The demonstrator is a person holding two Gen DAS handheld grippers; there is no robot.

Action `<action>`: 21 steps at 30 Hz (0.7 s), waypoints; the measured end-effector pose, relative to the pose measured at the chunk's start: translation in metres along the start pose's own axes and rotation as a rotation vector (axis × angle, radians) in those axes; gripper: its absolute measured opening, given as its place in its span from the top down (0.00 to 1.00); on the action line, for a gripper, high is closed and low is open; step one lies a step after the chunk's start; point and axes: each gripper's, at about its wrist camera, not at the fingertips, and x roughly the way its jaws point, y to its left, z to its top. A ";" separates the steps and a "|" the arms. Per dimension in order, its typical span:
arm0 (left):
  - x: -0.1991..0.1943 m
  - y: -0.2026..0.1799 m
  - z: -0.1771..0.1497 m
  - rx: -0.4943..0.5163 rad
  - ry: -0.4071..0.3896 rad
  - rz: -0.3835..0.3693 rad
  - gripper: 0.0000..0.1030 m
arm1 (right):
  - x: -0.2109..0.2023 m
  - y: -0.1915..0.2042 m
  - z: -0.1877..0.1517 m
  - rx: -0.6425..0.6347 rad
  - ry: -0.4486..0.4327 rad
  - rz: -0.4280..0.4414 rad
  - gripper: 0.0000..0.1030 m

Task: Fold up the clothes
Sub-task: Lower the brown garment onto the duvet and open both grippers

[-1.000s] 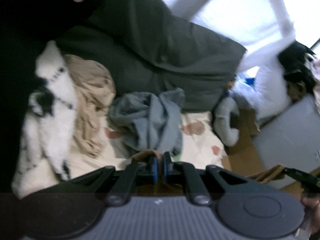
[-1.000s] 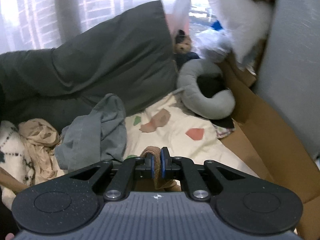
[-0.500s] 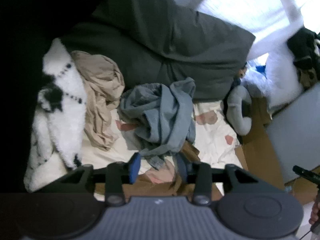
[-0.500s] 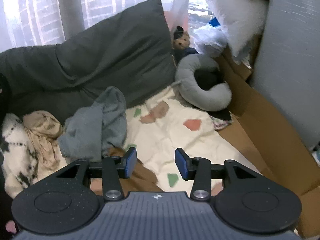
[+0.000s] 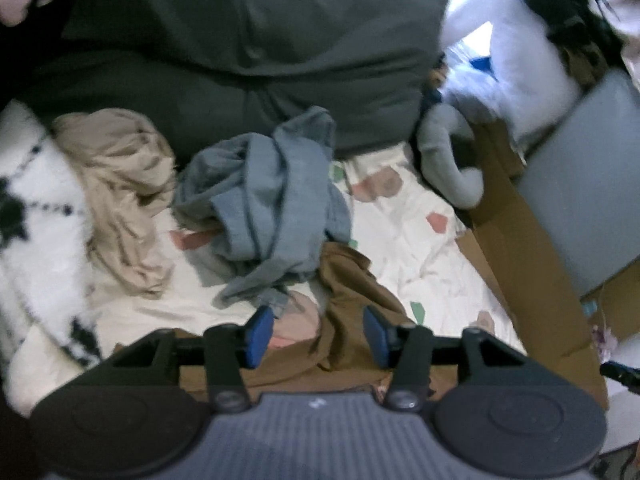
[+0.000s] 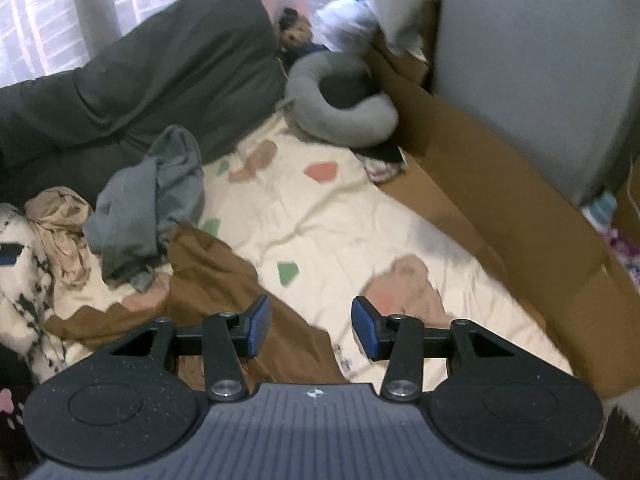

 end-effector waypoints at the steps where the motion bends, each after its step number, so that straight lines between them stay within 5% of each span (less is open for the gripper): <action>1: 0.004 -0.006 0.001 0.014 0.005 0.000 0.47 | 0.000 -0.007 -0.009 0.015 0.004 0.003 0.50; 21: 0.111 -0.120 -0.043 0.322 0.124 -0.053 0.46 | 0.055 -0.105 -0.173 0.312 0.009 -0.010 0.50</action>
